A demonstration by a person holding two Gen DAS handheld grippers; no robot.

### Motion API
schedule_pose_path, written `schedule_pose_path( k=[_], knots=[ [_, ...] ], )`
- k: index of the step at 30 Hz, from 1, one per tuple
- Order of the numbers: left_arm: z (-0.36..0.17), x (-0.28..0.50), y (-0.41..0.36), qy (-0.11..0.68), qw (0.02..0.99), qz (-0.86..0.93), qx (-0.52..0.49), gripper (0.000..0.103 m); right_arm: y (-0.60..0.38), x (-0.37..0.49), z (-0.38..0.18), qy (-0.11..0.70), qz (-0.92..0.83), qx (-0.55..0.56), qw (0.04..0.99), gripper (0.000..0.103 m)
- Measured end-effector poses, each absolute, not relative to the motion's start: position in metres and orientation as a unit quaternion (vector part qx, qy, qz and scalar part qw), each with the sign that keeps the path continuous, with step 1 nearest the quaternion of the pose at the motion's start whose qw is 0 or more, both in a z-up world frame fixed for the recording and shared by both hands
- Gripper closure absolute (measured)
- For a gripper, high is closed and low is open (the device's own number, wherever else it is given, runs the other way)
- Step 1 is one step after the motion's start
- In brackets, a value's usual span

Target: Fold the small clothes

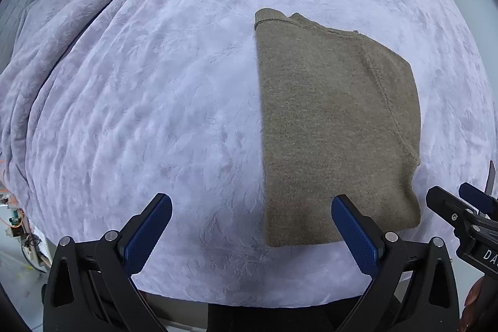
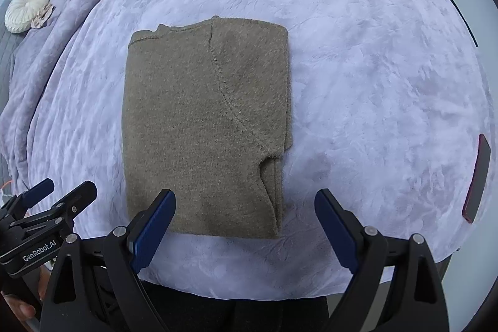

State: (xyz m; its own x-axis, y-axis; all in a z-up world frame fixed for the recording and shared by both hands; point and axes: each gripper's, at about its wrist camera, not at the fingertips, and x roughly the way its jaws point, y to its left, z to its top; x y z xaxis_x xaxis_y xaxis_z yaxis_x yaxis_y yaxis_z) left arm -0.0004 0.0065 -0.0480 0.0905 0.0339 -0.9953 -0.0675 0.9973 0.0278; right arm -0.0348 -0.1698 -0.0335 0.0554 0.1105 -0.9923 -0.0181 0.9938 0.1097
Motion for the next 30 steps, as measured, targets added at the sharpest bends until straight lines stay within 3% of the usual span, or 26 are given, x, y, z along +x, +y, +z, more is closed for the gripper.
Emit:
schedule_pose_path(
  k=[30],
  knots=[
    [-0.047, -0.0009, 0.0018, 0.674, 0.738, 0.033, -0.003, 0.0, -0.1667, -0.0333, -0.0326, 0.685, 0.042, 0.026, 0.727, 0.011]
  ],
)
